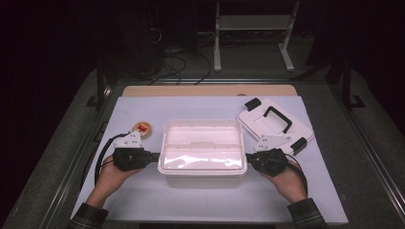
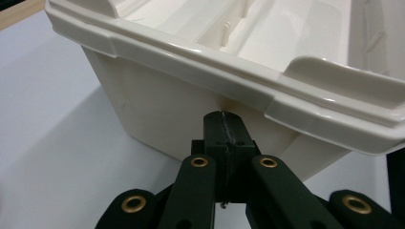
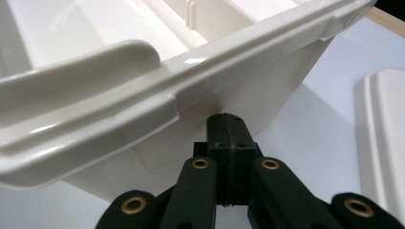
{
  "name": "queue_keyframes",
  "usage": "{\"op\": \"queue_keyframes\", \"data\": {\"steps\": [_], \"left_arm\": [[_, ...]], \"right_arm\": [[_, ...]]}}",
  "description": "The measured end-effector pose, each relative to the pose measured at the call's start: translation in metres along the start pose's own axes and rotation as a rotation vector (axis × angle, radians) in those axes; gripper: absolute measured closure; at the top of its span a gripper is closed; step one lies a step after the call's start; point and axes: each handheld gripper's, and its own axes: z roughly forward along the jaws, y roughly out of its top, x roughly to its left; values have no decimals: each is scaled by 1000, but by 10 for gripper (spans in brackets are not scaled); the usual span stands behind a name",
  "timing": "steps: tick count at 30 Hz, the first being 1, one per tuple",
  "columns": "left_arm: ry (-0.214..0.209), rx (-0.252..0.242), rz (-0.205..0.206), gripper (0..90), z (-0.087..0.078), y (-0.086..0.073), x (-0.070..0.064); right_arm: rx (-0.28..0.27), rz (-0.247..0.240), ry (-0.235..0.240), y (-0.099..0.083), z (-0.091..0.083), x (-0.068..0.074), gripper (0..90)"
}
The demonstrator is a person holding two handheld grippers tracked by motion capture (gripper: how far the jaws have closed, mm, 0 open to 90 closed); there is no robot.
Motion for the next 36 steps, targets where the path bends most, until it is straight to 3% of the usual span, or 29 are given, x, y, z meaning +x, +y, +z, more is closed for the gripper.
{"op": "queue_keyframes", "data": {"steps": [6, 9, 10, 13, 17, 19, 20, 21, 22, 23, 27, 28, 31, 32, 36], "left_arm": [[13, -1, -3, 900, -7, -5, -6], [4, -1, -7, 899, -8, -6, -5], [19, 4, -6, 887, -7, -6, -3], [31, 20, -8, 823, -8, -6, 1], [55, 20, -14, 704, -14, -7, 7], [59, 26, -18, 615, -18, -7, 9], [62, 33, -21, 537, -21, -6, 11], [62, 33, -21, 506, -21, -6, 11], [66, 37, -20, 506, -23, -6, 11], [74, 40, -17, 439, -25, -5, 11], [74, 61, -9, 354, -32, 1, 13], [76, 71, 2, 311, -34, 5, 14], [79, 77, 3, 297, -36, 10, 15], [74, 87, 7, 282, -38, 15, 16], [49, 101, 26, 276, -39, 29, 17]], "right_arm": [[-5, -15, 18, 0, 0, 9, 900], [-8, -15, 24, -1, 0, 8, 899], [-22, -11, 30, -2, 0, 6, 885], [-18, 7, 5, -5, -1, 3, 784], [-9, 72, -30, -19, -3, -6, 630], [-4, 99, -48, -26, -5, -6, 540], [15, 134, -69, -37, -5, -7, 436], [15, 134, -69, -37, -5, -7, 436], [25, 145, -77, -41, -4, -7, 395], [42, 166, -101, -52, -3, -8, 321], [67, 198, -135, -67, 1, -10, 240], [79, 205, -149, -73, 3, -9, 186], [92, 202, -157, -77, 7, -8, 178], [71, 195, -172, -82, 9, -5, 162], [71, 205, -166, -82, 9, -6, 159]]}}
